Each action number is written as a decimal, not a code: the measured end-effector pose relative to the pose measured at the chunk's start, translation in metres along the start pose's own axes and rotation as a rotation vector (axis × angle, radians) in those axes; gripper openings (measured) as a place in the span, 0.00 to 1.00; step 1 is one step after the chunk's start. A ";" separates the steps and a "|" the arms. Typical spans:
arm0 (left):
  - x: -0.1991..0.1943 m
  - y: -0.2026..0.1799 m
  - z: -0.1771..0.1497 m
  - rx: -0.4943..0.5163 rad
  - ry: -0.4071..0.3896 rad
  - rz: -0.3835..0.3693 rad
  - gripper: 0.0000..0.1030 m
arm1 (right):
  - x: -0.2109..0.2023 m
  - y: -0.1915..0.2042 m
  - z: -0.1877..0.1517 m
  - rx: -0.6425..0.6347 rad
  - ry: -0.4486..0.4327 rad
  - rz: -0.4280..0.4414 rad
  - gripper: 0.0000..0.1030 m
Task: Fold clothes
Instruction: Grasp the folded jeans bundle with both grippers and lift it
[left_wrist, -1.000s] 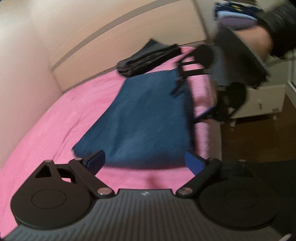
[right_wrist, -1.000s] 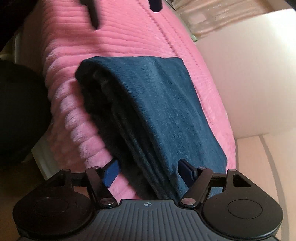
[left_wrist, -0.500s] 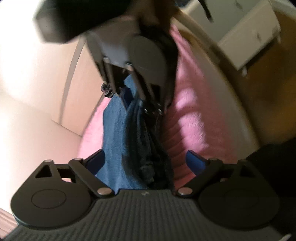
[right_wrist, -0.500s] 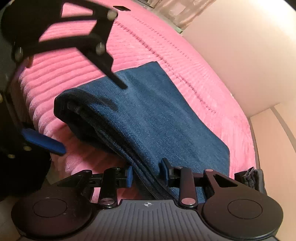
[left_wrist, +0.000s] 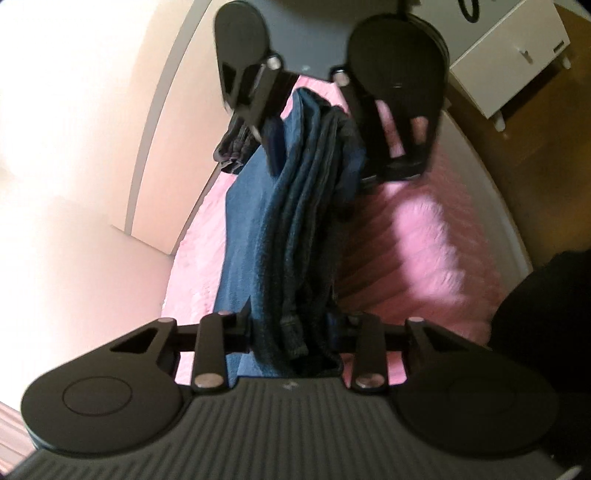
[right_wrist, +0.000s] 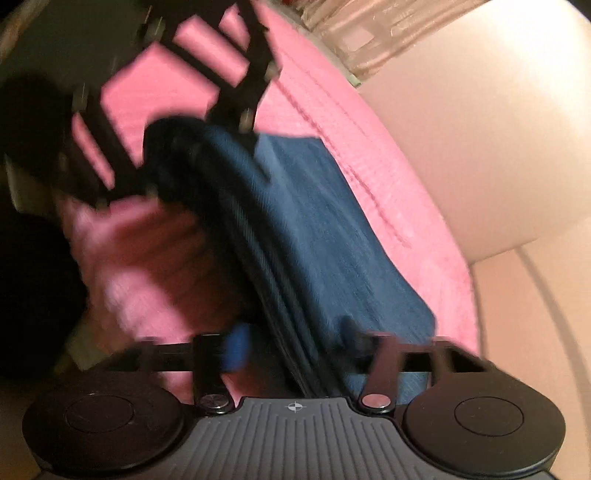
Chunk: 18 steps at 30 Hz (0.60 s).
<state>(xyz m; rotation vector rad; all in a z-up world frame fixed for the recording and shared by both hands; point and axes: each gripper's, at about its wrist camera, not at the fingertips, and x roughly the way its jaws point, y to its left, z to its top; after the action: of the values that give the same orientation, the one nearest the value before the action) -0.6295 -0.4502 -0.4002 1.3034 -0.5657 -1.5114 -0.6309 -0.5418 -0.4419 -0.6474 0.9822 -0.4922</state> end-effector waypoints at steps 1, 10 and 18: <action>0.000 0.001 -0.002 0.007 0.003 0.001 0.30 | 0.003 0.001 -0.003 -0.009 0.011 -0.008 0.68; -0.003 0.029 -0.022 -0.132 -0.046 -0.045 0.29 | 0.029 -0.004 -0.017 -0.066 0.092 -0.072 0.45; -0.042 0.064 -0.082 -0.161 -0.095 -0.059 0.29 | -0.006 0.004 0.035 -0.017 0.022 -0.067 0.29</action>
<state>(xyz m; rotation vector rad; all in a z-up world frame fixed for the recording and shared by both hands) -0.5340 -0.4160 -0.3525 1.1385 -0.4587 -1.6391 -0.6028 -0.5250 -0.4270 -0.6931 0.9890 -0.5517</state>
